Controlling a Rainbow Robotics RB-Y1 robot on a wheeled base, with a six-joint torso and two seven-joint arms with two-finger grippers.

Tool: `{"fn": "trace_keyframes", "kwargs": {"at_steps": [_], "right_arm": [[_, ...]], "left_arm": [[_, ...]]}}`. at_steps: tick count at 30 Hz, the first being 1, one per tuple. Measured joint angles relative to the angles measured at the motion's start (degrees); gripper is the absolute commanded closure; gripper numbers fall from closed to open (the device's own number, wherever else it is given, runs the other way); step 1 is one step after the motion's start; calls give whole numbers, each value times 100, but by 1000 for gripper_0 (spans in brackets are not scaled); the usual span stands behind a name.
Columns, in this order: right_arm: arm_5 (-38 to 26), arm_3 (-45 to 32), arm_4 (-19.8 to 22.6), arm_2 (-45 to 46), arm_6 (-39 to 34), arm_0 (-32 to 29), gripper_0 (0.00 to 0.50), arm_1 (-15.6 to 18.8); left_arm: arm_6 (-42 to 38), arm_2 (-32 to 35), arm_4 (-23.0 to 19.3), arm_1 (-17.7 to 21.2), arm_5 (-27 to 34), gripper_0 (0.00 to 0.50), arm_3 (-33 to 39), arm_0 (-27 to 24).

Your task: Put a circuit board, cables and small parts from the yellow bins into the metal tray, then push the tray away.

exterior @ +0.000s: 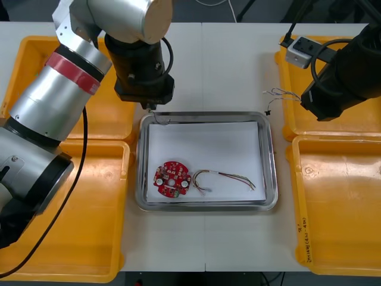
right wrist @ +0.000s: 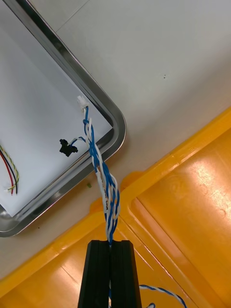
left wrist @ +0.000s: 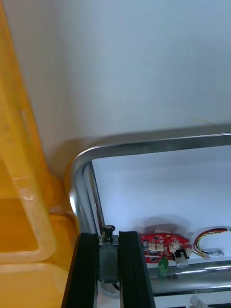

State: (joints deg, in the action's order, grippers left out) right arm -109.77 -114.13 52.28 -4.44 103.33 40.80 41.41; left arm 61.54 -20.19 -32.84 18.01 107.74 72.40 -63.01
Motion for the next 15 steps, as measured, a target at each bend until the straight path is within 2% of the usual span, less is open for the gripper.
{"fn": "trace_keyframes", "kwargs": {"at_steps": [7,15], "right_arm": [[0,-1,0,-2,0,0,500,0],[0,-1,0,-6,0,0,500,0]], "left_arm": [[-56,-458,-109,-3,-511,500,336,398],[-111,-783,-140,-5,-1012,500,362,771]]}}
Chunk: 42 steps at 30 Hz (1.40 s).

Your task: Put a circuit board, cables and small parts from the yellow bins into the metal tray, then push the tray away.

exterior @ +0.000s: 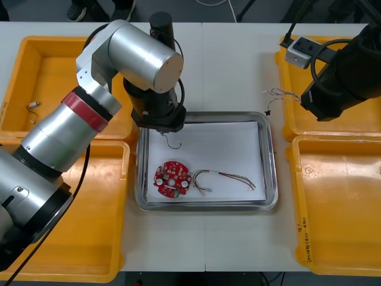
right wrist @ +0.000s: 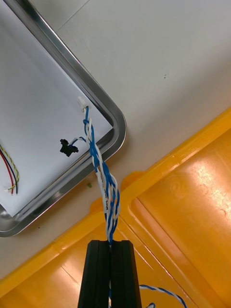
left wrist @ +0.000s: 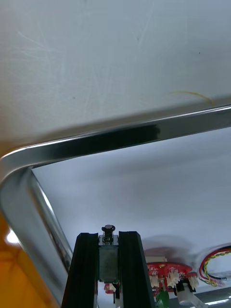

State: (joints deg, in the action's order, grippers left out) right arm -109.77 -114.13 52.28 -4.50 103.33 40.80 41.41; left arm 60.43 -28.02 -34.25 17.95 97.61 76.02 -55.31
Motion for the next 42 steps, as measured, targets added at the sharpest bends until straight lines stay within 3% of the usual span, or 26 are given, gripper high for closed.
{"fn": "trace_keyframes", "kwargs": {"at_steps": [19,22,26,29,30,42], "right_arm": [[0,0,-7,-2,0,0,500,0],[0,0,-7,-2,0,0,500,0],[0,0,-7,-2,0,0,500,0],[0,0,-7,-2,0,0,500,0],[0,0,-7,-2,0,0,500,0],[0,0,-7,-2,0,0,500,0]], "left_arm": [[-21,-221,14,-1,-530,492,4,396],[-21,-225,20,-1,-545,425,4,404],[-21,-225,25,-1,-550,234,5,404],[-22,-225,36,-1,-552,23,5,405],[-22,-225,38,-1,-553,0,5,405],[-22,-192,188,-1,-502,0,310,405]]}}
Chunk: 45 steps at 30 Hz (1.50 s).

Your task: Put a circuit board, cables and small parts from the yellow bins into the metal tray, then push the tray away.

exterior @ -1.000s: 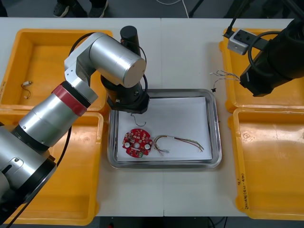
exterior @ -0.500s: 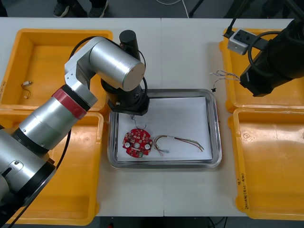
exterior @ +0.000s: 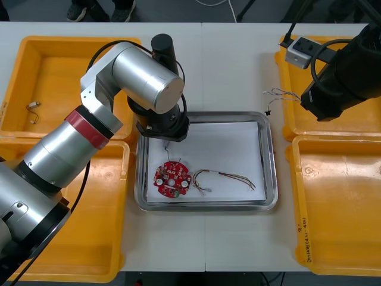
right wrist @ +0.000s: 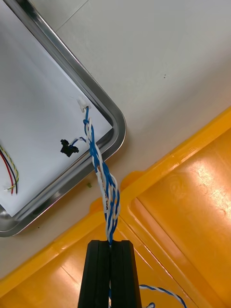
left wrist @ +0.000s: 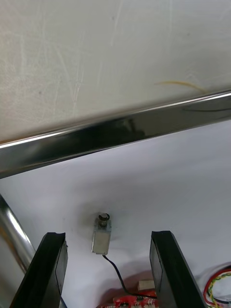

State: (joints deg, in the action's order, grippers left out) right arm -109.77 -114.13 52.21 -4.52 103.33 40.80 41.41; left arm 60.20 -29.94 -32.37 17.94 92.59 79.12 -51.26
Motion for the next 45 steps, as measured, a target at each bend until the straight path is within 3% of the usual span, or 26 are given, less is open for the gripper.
{"fn": "trace_keyframes", "kwargs": {"at_steps": [9,19,30,35,41,45], "right_arm": [[0,0,22,0,15,0,500,0],[0,-2,82,-271,294,53,500,-8],[0,0,-219,-1313,318,510,500,-408],[0,155,-246,-1671,489,668,500,-625],[0,413,-386,-1875,1986,761,500,-836],[2,549,-532,-1981,2004,764,500,-951]], "left_arm": [[0,607,168,-1,314,0,549,0],[-1,1411,175,17,960,0,618,-145],[-1,1595,28,567,1161,0,607,-397],[-1,1633,-199,908,1202,0,185,-609],[-1,1634,-292,1225,1190,0,-493,-883],[-1,1634,-293,1352,1116,0,-783,-940]]}}
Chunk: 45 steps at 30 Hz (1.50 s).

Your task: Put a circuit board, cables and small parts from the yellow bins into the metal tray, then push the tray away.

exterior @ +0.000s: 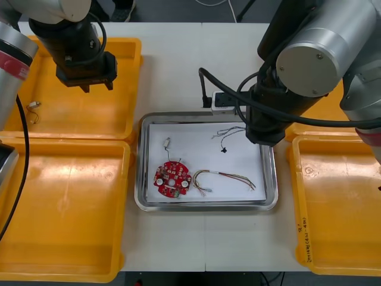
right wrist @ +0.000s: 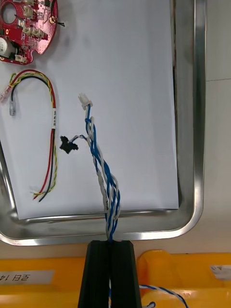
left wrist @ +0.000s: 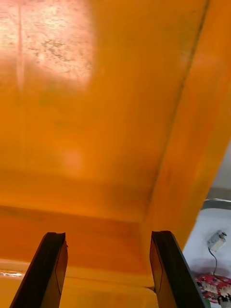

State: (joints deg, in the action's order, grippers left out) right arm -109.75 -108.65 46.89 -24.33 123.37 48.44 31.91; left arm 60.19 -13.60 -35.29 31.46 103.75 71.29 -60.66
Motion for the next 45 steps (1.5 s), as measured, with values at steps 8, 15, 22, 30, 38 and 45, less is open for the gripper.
{"fn": "trace_keyframes", "kwargs": {"at_steps": [8,15,22,30,38,45], "right_arm": [[55,696,-559,-162,114,1,500,-503],[452,1036,-807,-170,114,-7,500,-768],[907,1037,-1231,-420,114,-63,500,-783],[1251,1037,-1520,-641,114,-241,500,-784],[1734,1345,-1623,-775,114,-353,500,-784],[1922,1646,-1608,-781,114,-356,500,-784]], "left_arm": [[0,0,24,179,-263,0,-537,-25],[0,0,156,347,-362,0,-894,-26],[-1,0,228,479,-562,0,-1376,-27],[-217,2,283,629,-1154,0,-1934,-28],[-1948,11,501,681,-1479,0,-2032,-28],[-3080,12,743,681,-1710,0,-2059,-28]]}}
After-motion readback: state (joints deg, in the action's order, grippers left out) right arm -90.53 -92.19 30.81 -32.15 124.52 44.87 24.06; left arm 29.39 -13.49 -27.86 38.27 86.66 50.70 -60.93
